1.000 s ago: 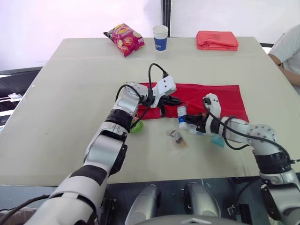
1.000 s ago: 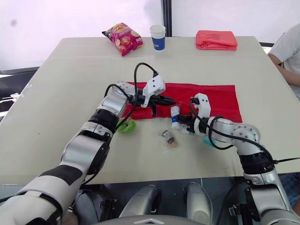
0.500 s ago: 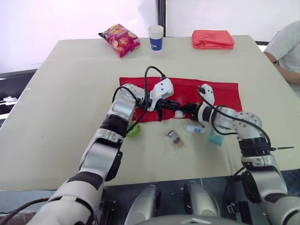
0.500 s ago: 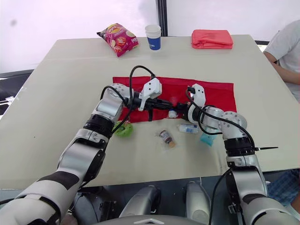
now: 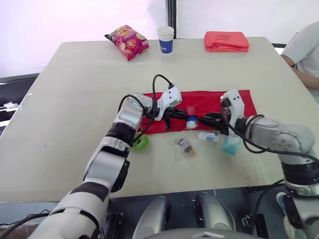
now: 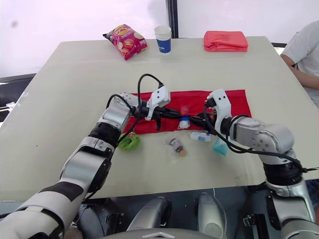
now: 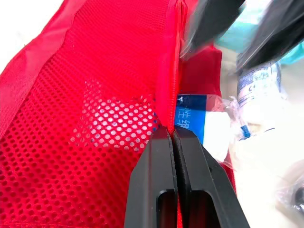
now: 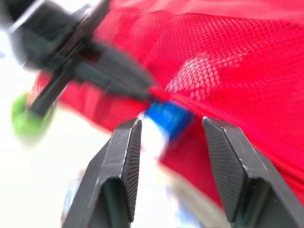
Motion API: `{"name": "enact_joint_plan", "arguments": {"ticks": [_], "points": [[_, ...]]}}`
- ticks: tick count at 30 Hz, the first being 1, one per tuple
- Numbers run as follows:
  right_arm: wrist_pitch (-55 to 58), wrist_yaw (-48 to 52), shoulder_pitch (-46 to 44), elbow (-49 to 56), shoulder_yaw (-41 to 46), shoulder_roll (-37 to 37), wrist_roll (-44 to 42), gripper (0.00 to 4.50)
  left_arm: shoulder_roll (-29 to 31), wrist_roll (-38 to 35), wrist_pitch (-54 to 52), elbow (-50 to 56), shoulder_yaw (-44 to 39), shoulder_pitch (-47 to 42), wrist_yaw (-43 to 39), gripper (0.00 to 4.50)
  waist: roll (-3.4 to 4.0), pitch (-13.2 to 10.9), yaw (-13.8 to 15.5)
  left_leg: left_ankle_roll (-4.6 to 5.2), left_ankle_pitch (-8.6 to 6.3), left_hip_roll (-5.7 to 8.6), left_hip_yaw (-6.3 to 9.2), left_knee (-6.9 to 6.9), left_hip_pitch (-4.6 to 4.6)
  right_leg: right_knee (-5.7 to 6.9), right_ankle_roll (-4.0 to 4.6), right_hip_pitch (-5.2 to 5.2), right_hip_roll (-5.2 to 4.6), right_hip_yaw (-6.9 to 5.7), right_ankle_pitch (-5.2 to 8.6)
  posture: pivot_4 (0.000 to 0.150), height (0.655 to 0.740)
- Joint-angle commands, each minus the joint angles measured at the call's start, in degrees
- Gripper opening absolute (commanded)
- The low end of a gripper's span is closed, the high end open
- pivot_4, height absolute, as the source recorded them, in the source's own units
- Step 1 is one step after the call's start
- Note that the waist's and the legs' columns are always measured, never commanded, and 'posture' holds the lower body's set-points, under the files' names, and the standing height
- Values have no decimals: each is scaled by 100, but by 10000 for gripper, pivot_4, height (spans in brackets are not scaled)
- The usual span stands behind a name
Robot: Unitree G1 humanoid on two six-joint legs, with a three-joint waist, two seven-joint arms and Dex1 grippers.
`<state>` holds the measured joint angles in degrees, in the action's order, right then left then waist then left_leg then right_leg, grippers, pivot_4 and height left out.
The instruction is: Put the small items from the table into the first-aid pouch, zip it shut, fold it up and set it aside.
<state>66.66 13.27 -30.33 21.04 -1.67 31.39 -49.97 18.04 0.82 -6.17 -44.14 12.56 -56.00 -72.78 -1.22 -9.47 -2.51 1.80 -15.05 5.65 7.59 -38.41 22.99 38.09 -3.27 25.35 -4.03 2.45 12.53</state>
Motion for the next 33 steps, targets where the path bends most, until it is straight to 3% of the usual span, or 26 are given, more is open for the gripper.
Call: {"name": "enact_joint_plan", "arguments": {"ticks": [1,14,25,33], "points": [[206,144,119,747,-53,287,6,21747,-4,-23,100,-29,-5,-162,13,0,0,0,22,0,0,-1,1,0,1,0,0,0,0,-2,0,1500,7400],[-549,230,-327,6,-1713,64,2132,21747,-47,-74,5,130,-6,-250,-42,0,0,0,26,0,0,4,-1,-2,2,-1,0,1,-1,-1,0,1500,7400],[-1604,347,-871,-1701,-1634,-888,3190,21747,-43,-104,-119,530,50,-62,-69,0,0,0,15,-1,1,4,-1,-1,3,-1,0,2,0,0,0,1500,7400],[-2227,498,-934,-2326,-1658,-1019,3875,21747,4,-71,-62,588,88,30,-57,0,1,0,8,-2,1,4,0,0,3,0,0,4,0,0,0,1500,7400]]}}
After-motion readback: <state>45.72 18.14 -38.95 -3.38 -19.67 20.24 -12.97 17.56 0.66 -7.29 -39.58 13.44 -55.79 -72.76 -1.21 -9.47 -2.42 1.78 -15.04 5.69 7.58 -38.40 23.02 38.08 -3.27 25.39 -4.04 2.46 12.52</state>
